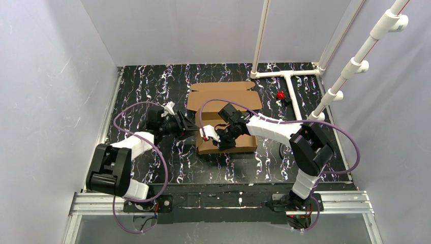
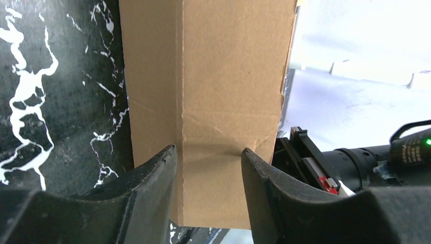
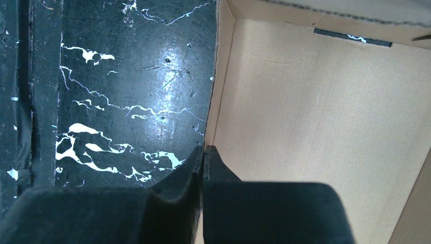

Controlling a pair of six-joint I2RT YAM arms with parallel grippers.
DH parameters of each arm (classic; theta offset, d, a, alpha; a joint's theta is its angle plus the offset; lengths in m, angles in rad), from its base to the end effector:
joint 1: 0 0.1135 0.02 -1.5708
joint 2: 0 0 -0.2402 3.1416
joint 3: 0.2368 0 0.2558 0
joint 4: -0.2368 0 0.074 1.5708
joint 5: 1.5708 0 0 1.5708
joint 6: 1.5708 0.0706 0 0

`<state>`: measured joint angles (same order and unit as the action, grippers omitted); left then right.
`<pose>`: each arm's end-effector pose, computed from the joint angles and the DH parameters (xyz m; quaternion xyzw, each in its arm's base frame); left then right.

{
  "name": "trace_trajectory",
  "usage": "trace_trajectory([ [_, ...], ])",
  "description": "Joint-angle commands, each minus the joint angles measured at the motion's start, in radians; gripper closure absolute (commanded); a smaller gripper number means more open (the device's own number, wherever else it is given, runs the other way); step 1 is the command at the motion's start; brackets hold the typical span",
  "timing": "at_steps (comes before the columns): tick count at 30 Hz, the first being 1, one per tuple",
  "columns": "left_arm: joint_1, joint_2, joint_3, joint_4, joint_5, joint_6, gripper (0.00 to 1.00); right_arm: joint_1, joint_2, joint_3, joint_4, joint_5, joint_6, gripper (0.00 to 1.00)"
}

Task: Fold the paper box
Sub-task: Fold the paper box at the center of the board.

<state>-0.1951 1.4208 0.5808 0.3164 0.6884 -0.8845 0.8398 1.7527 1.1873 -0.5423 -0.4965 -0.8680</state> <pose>0.2916 -0.1033 0.1416 -0.1167 0.8243 -0.4926 0.2535 0.2195 0.2952 0.1454 -0.7483 0.5774 0.2360 0.2258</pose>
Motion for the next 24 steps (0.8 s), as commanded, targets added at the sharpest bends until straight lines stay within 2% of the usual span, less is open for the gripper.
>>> trace_trajectory([
  [1,-0.031,0.029,0.099,-0.195,-0.069,0.131,0.51,0.013,0.010,-0.019,-0.007,-0.010,-0.004,0.94],
  [3,-0.043,0.057,0.143,-0.291,-0.110,0.181,0.51,0.012,0.010,-0.018,-0.007,-0.011,-0.003,0.94],
  [13,-0.091,0.143,0.243,-0.391,-0.176,0.245,0.50,0.013,0.011,-0.015,-0.008,-0.017,-0.005,0.94],
  [18,-0.151,0.187,0.324,-0.491,-0.284,0.251,0.51,0.013,0.014,-0.013,-0.010,-0.020,-0.005,0.93],
  [21,-0.184,0.200,0.355,-0.554,-0.365,0.248,0.54,0.013,0.014,-0.011,-0.010,-0.022,-0.006,0.94],
  [24,-0.211,0.203,0.378,-0.612,-0.457,0.247,0.61,0.013,0.014,-0.012,-0.010,-0.024,-0.005,0.94],
])
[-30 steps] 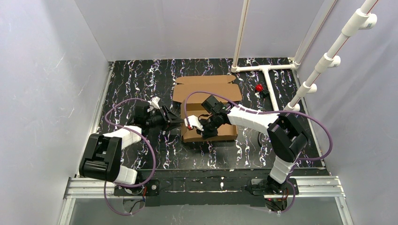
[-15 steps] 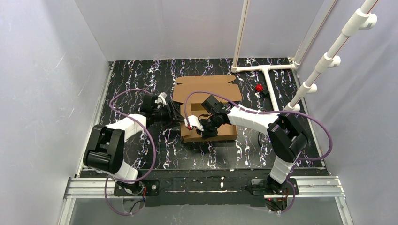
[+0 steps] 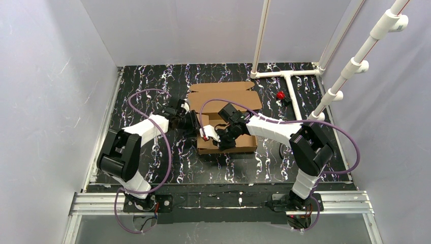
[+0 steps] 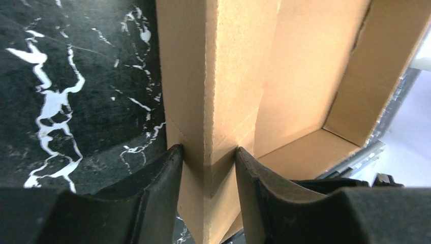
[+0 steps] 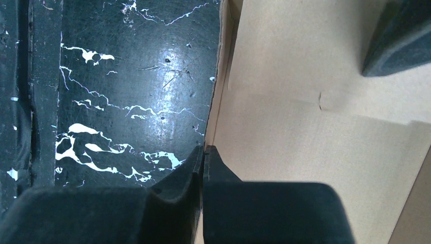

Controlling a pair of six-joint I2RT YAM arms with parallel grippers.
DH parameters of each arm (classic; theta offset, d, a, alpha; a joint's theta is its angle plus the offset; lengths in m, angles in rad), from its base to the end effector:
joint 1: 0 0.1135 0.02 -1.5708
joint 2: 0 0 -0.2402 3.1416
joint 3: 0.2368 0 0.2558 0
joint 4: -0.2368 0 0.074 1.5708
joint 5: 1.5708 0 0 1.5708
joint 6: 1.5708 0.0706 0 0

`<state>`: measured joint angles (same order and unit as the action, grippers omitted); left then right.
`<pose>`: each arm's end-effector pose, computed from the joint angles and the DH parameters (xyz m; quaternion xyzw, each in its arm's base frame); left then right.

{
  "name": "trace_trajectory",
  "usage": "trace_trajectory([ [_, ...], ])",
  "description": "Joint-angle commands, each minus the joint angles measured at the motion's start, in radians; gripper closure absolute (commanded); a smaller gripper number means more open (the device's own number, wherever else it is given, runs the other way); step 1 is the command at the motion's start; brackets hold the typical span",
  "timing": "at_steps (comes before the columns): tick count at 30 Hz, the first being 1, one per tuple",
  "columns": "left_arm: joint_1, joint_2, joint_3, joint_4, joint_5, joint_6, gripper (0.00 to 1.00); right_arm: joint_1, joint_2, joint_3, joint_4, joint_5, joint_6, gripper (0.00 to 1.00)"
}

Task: Fold the paper box
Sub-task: Fold the paper box at the center of the board.

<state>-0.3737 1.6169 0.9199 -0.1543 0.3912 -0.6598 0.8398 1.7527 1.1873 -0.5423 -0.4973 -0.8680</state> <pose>0.3179 -0.1536 0.1351 -0.0632 0.9185 -0.3288 0.2104 0.2195 0.2952 0.1455 -0.7483 0.5773 0.2364 0.2258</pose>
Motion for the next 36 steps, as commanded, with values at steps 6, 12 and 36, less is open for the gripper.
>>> trace_trajectory([
  [6,-0.087,0.026,0.125,-0.271,-0.329,0.063,0.98,0.013,0.014,-0.012,-0.011,-0.027,-0.005,0.94],
  [12,-0.142,0.071,0.222,-0.384,-0.493,0.089,1.00,0.013,0.004,-0.021,-0.004,-0.027,-0.001,0.94],
  [36,-0.186,0.203,0.348,-0.410,-0.657,0.112,0.68,-0.126,-0.235,-0.139,0.075,-0.216,0.100,0.30],
])
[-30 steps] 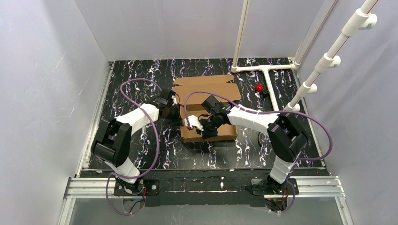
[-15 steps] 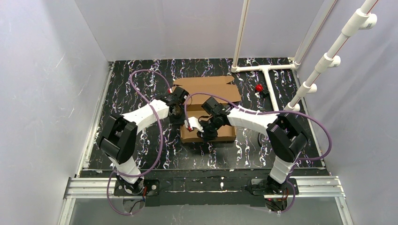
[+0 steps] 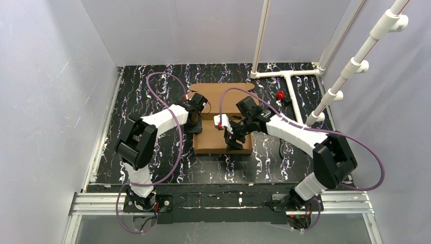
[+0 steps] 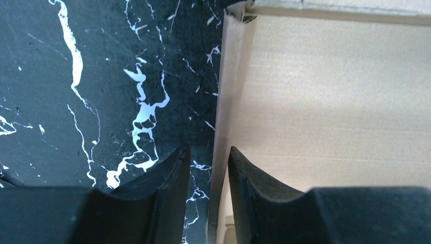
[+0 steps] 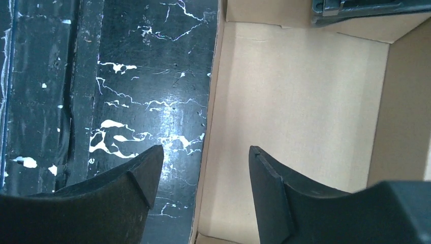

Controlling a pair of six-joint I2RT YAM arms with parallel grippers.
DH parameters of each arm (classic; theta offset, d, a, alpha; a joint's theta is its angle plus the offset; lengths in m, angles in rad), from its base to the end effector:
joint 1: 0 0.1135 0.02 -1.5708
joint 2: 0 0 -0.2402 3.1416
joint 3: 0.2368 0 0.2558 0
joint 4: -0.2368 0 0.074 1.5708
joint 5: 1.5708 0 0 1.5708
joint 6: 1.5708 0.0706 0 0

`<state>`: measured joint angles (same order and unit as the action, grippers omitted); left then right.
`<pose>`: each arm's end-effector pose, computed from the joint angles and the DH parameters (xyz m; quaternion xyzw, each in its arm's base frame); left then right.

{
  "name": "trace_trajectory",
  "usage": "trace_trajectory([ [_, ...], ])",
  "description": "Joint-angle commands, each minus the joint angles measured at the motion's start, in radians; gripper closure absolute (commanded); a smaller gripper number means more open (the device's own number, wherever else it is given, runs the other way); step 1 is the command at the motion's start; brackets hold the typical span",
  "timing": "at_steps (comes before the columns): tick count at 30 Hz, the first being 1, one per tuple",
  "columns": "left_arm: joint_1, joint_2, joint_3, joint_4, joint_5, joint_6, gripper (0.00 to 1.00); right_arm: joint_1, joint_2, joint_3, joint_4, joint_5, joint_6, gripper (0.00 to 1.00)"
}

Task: Fold the paper box
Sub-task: Fold the paper box at the center of the board.

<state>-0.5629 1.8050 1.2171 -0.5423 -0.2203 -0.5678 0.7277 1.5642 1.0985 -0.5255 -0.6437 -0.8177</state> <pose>0.3270 -0.1881 0.1299 -0.0264 0.9699 -0.0258 0.2409 0.2250 0.2571 0.1865 -0.6993 0.5878 0.2906 0.2845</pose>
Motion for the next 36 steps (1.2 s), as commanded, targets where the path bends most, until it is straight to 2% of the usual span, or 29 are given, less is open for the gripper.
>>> trace_trajectory([
  [1,0.003,0.023,0.059,-0.023,-0.048,0.024,0.67,-0.016,-0.051,-0.065,0.082,-0.065,0.058,0.30],
  [7,0.003,0.044,0.088,-0.037,-0.077,0.031,0.70,-0.017,-0.043,-0.125,0.169,-0.020,0.113,0.30],
  [8,0.003,0.048,0.093,-0.038,-0.084,0.032,0.79,-0.016,-0.038,-0.133,0.185,-0.010,0.126,0.31],
  [9,0.003,0.054,0.095,-0.041,-0.098,0.032,0.97,-0.016,-0.028,-0.139,0.195,-0.001,0.133,0.32],
  [10,0.003,0.061,0.098,-0.048,-0.120,0.029,1.00,-0.016,-0.016,-0.144,0.198,0.012,0.135,0.33],
  [14,0.003,0.068,0.092,-0.076,-0.191,0.019,1.00,-0.014,0.038,-0.153,0.194,0.042,0.142,0.39],
  [19,0.003,0.060,0.084,-0.076,-0.184,0.035,1.00,-0.006,0.028,-0.155,0.195,0.043,0.132,0.36],
  [20,0.003,0.055,0.088,-0.078,-0.169,0.037,0.91,-0.004,0.028,-0.155,0.192,0.043,0.126,0.35],
  [22,0.003,0.034,0.090,-0.085,-0.135,0.034,0.64,-0.004,0.028,-0.157,0.190,0.042,0.121,0.34],
  [23,0.004,0.020,0.087,-0.085,-0.114,0.033,0.55,-0.004,0.028,-0.158,0.190,0.043,0.120,0.33],
  [24,0.004,0.005,0.081,-0.088,-0.094,0.030,0.51,-0.004,0.027,-0.157,0.190,0.042,0.120,0.33],
  [31,0.011,-0.058,-0.002,-0.087,-0.043,0.006,0.50,-0.004,0.024,-0.157,0.186,0.040,0.114,0.33],
  [36,0.011,-0.062,-0.042,-0.088,-0.040,-0.017,0.56,-0.004,0.023,-0.159,0.186,0.040,0.112,0.33],
])
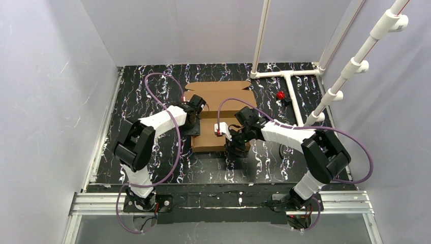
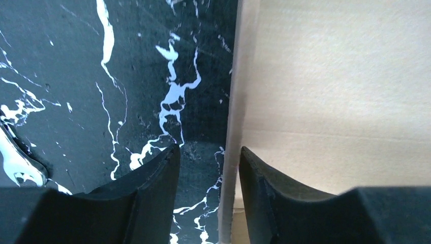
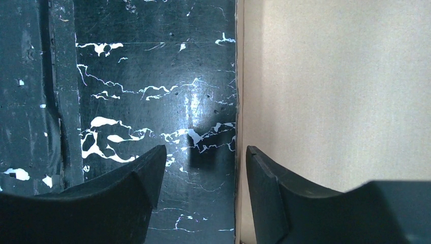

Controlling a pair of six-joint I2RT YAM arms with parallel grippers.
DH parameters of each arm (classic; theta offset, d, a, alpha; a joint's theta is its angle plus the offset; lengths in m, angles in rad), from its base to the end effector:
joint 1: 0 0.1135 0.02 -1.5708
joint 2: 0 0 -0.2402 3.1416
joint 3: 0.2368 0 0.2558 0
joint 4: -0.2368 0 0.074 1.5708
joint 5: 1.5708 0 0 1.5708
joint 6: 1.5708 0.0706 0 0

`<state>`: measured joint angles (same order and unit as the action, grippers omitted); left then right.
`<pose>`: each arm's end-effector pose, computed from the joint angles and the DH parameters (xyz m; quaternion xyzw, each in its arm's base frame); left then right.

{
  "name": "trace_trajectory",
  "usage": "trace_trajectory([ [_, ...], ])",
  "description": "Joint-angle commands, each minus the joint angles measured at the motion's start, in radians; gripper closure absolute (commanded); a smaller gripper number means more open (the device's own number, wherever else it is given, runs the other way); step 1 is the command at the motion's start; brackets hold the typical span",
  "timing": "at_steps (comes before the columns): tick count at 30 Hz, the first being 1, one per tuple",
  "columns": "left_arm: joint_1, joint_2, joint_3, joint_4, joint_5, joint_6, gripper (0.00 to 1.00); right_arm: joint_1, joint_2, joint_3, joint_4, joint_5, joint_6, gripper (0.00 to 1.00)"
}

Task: Fold the paper box
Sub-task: Fold the paper box at the center of the board.

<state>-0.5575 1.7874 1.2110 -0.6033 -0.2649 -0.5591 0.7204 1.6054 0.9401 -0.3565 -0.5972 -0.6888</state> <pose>0.3212 -0.1785 0.1315 -0.0264 0.9723 0.0078 0.2320 0.2219 0.2476 0.1343 -0.6566 0.6493 0.2872 0.2546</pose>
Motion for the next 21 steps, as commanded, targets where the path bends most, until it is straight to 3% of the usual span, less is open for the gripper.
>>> trace_trajectory([
  [1,0.005,-0.045,-0.040,-0.025,0.002,-0.029,0.63,0.003,-0.016,0.000,0.016,-0.007,-0.016,0.33],
  [4,0.005,-0.033,-0.035,-0.023,-0.012,-0.024,1.00,0.004,-0.015,0.000,0.015,-0.009,-0.016,0.33],
  [10,0.005,-0.049,-0.034,-0.011,-0.087,-0.024,1.00,0.004,-0.027,0.019,-0.015,-0.027,-0.021,0.32],
  [12,0.005,-0.082,-0.048,-0.002,-0.082,-0.025,1.00,0.003,-0.048,0.055,-0.080,-0.070,-0.042,0.28],
  [13,0.005,-0.097,-0.051,-0.002,-0.075,-0.027,0.94,0.004,-0.062,0.075,-0.116,-0.089,-0.060,0.25],
  [15,0.010,-0.139,-0.061,0.003,-0.044,-0.034,0.60,-0.004,-0.103,0.110,-0.181,-0.115,-0.099,0.18],
  [16,0.021,-0.155,-0.064,0.010,-0.012,-0.036,0.51,-0.012,-0.116,0.131,-0.229,-0.127,-0.133,0.16],
  [21,0.120,-0.212,-0.099,0.071,0.162,-0.050,0.41,-0.066,-0.146,0.225,-0.474,-0.214,-0.299,0.11],
])
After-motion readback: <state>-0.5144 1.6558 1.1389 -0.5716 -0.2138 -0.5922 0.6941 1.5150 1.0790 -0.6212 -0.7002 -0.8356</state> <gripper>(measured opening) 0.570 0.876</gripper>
